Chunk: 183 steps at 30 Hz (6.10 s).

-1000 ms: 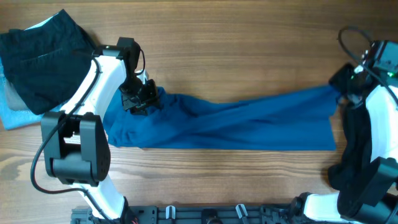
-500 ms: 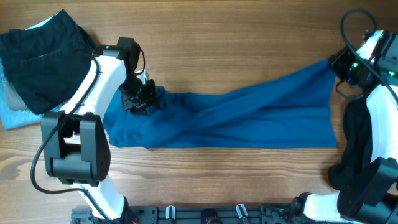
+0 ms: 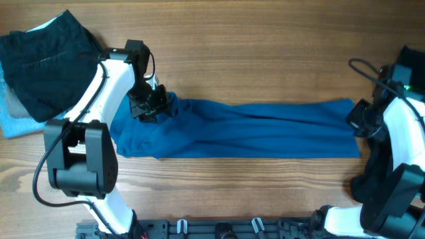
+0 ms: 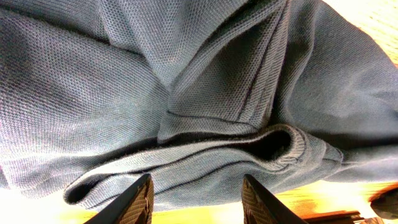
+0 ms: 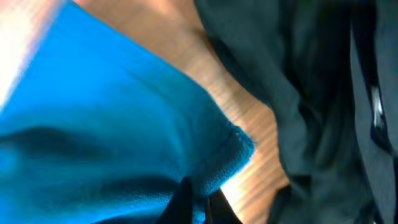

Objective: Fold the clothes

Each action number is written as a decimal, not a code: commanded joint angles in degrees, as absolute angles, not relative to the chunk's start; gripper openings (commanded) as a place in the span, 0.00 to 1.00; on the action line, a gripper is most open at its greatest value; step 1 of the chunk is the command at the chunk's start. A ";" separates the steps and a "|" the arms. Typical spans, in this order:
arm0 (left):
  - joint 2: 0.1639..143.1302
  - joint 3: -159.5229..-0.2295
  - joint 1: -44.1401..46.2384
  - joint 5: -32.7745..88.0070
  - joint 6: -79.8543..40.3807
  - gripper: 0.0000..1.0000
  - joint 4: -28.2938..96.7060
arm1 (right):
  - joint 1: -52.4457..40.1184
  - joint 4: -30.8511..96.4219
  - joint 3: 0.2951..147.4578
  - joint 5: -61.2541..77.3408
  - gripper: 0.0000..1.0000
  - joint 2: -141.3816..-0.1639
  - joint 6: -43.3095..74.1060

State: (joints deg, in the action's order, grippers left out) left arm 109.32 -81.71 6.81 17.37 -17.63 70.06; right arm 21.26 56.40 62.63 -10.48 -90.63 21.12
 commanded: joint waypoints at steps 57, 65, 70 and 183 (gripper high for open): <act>109.95 -74.98 33.65 -1.61 -10.68 0.23 62.72 | 21.45 52.58 59.51 -12.32 0.51 -89.78 21.02; 109.95 -74.98 33.47 -6.20 -13.69 0.04 68.49 | 21.45 52.73 59.51 -12.36 0.51 -89.78 20.99; 109.95 -74.98 31.88 -11.42 -20.01 0.04 73.76 | 21.45 52.75 59.51 -12.25 0.54 -89.78 20.95; 92.79 -74.67 9.45 -2.39 -28.71 0.93 66.32 | -17.43 63.05 80.16 -4.05 0.38 -102.78 22.24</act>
